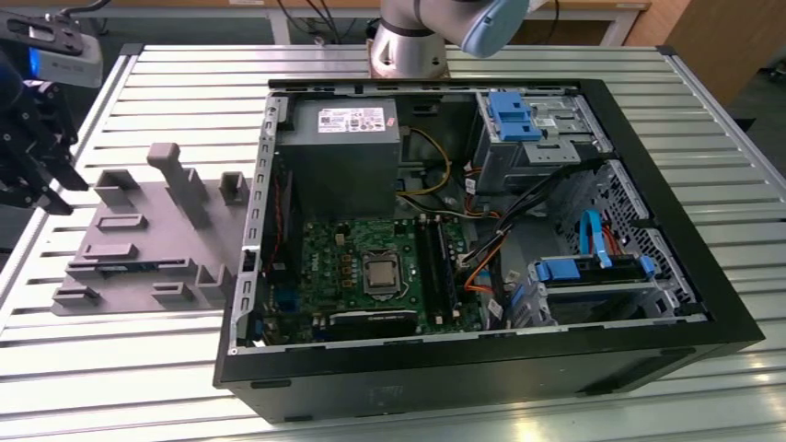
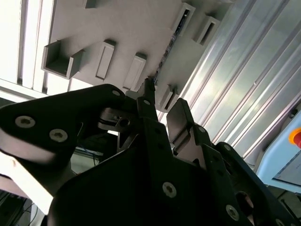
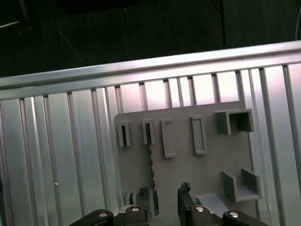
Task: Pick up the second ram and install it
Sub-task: 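Pick up the second ram and move it above second insertion slot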
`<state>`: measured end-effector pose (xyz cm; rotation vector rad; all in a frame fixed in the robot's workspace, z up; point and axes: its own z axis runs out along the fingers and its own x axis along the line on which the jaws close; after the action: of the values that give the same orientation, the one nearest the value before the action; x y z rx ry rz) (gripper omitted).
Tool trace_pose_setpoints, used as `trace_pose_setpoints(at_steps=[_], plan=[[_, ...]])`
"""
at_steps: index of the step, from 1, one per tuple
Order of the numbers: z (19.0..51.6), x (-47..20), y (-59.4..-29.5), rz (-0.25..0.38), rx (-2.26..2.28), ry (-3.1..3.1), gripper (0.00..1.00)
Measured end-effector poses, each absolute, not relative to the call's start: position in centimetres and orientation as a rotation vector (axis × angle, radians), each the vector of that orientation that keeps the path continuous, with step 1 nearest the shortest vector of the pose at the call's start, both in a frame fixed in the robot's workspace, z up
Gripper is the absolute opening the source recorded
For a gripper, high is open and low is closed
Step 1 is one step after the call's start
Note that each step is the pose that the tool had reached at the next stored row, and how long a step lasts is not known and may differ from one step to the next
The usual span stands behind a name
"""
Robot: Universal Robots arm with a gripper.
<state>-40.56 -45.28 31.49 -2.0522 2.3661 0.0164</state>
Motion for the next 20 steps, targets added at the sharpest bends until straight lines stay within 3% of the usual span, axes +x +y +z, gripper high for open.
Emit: trace_pose_setpoints(at_steps=[20], plan=[[29.3,-40.6,-46.1,0.042,-2.026,2.370,0.38]])
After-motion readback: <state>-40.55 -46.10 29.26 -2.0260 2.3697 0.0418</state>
